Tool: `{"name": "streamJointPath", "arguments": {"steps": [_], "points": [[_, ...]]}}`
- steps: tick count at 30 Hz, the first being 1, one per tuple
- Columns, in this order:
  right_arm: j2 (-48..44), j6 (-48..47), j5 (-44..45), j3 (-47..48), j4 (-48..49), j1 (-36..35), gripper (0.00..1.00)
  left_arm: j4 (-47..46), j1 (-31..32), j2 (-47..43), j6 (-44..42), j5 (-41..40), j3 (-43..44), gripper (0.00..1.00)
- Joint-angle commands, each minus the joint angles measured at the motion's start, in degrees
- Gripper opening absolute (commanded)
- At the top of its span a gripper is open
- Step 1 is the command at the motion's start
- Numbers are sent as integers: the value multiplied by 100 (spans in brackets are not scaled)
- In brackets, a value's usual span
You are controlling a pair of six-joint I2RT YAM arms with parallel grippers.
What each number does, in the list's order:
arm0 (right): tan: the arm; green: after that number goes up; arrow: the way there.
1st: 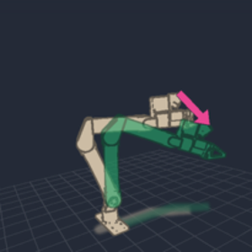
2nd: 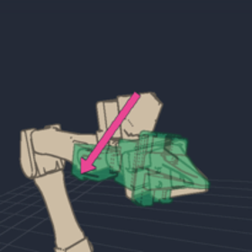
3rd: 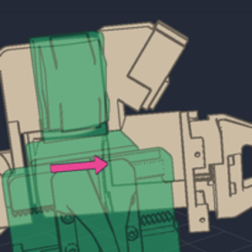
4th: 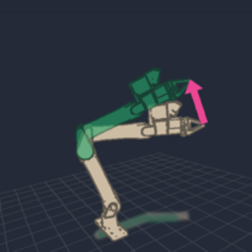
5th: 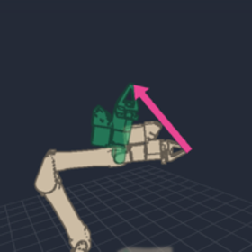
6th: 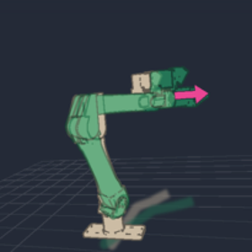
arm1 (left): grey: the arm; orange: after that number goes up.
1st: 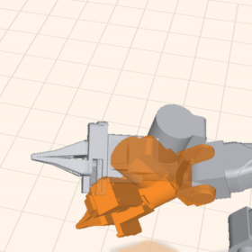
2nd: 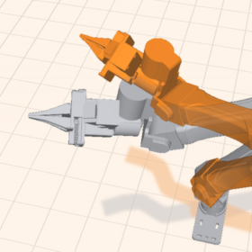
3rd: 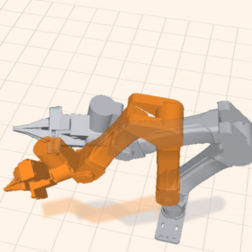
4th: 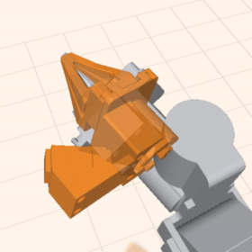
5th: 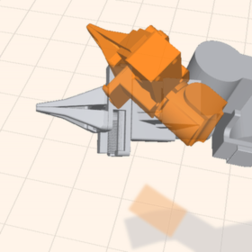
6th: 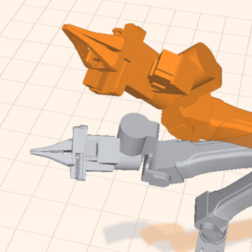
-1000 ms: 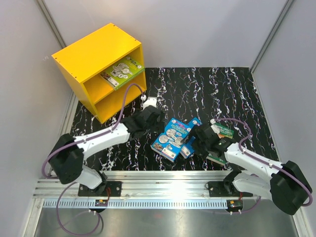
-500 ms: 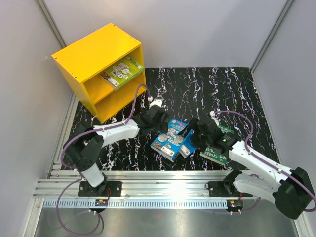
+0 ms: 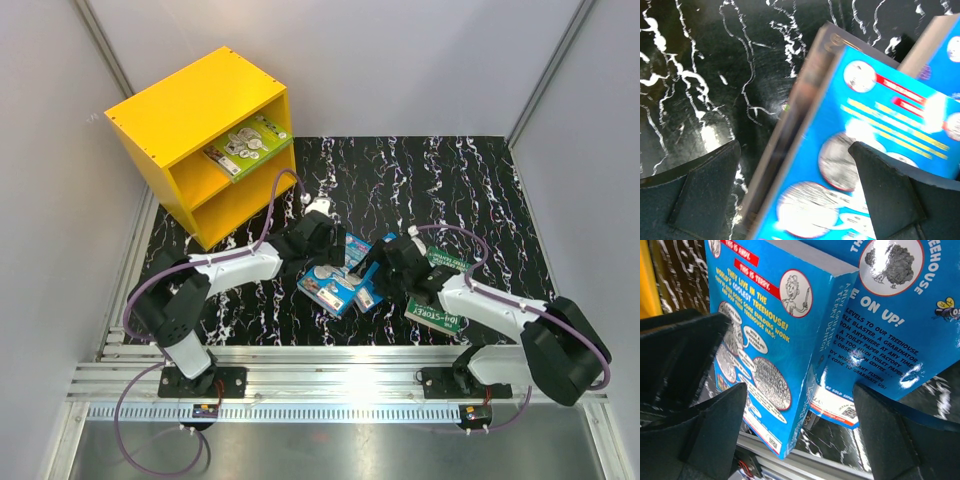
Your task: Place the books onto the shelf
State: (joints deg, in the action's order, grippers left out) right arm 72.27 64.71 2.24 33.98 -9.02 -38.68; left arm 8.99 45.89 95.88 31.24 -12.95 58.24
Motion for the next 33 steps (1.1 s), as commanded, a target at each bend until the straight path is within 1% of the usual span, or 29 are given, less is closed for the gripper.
{"name": "streamJointPath", "arguments": {"steps": [1, 12, 21, 26, 27, 30, 33], "points": [[445, 24, 110, -251, 725, 0, 92, -328, -1, 142, 119, 267, -181, 99], [314, -81, 426, 30, 664, -8, 79, -679, 131, 590, 312, 618, -348, 99], [481, -107, 541, 223, 840, -8, 74, -856, 254, 652, 575, 1022, -410, 99], [139, -116, 769, 145, 691, 0, 69, -829, 465, 538, 725, 1119, -541, 99], [60, -99, 813, 101, 665, -17, 66, -838, 482, 520, 769, 1163, -559, 99], [-300, -20, 988, -101, 577, -8, 63, -855, 535, 476, 936, 1269, -664, 99], [-739, 94, 1208, -338, 550, -8, 61, -882, 605, 458, 1120, 1550, -735, 99]]}}
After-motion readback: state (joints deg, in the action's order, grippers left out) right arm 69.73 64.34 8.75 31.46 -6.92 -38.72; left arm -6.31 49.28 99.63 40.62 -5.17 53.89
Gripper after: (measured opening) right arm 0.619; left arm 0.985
